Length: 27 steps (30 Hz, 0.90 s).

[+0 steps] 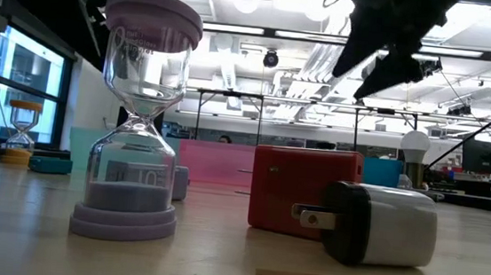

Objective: Pick & Place Office items
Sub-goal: Put the violet digital clock into the light blue bin

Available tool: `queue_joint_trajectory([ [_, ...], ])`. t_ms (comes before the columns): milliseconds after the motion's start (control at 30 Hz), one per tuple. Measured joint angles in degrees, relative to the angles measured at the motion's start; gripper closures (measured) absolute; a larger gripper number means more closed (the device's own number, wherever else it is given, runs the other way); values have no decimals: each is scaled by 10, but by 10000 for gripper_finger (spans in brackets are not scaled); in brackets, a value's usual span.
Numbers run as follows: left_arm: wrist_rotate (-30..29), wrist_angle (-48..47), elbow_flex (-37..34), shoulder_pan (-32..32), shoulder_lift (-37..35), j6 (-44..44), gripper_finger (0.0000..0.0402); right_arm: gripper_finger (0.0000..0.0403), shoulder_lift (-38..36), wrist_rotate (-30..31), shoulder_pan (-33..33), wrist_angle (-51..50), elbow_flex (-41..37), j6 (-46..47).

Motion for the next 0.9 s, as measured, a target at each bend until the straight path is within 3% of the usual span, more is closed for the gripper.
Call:
queue_joint_trajectory([
  [233, 0, 0, 0, 0, 1, -9, 201, 55, 14, -21, 6, 163, -56, -46],
  [567, 0, 14, 1, 0, 28, -7, 201, 55, 63, -181, 38, 354, -58, -253],
  [733, 0, 18, 1, 0, 52, -6, 201, 55, 72, -194, 70, 345, -58, -283],
  [900, 0, 19, 1, 0, 76, -3, 201, 55, 75, -250, 105, 317, -58, -251],
])
